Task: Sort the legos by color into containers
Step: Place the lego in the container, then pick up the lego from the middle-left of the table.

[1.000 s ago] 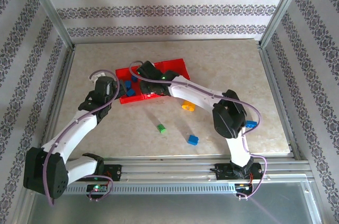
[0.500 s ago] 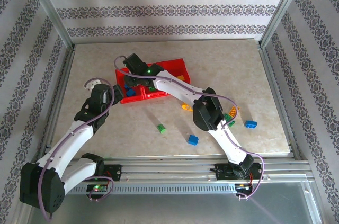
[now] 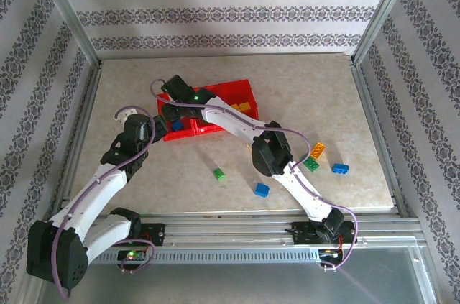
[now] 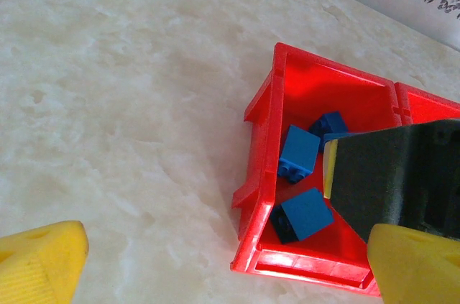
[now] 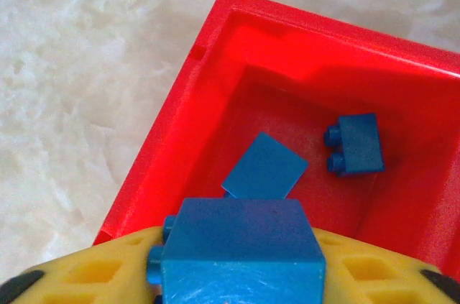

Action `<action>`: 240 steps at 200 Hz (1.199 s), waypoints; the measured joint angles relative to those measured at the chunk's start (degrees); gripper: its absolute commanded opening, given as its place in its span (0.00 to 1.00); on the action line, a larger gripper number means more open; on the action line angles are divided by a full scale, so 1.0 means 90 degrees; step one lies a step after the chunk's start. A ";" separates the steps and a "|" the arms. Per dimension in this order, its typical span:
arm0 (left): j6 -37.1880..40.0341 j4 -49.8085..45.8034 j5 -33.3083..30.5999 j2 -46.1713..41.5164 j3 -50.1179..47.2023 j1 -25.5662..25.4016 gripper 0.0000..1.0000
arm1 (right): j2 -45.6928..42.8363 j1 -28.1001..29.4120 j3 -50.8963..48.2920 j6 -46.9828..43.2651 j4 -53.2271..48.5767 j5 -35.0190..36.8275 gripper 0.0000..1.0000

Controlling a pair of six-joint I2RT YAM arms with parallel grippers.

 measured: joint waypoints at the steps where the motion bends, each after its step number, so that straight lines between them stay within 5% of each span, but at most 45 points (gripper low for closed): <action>1: 0.0002 -0.0002 0.0000 0.0000 0.0000 0.0000 1.00 | 0.0000 0.0000 0.0005 0.0007 -0.0002 0.0002 0.58; 111: 0.0255 0.0000 0.0216 0.0000 0.0002 0.0000 1.00 | -0.0665 -0.0270 -0.0478 0.0039 -0.0032 0.0112 0.71; 192: 0.0707 -0.0056 0.1479 0.0376 0.0381 -0.0061 1.00 | -0.3796 -0.0770 -0.4478 0.0826 0.0707 0.0777 0.95; 240: 0.1013 -0.0146 0.2018 0.0772 0.0500 -0.1095 1.00 | -0.5554 -0.1183 -0.7045 0.1477 0.0814 0.1387 0.98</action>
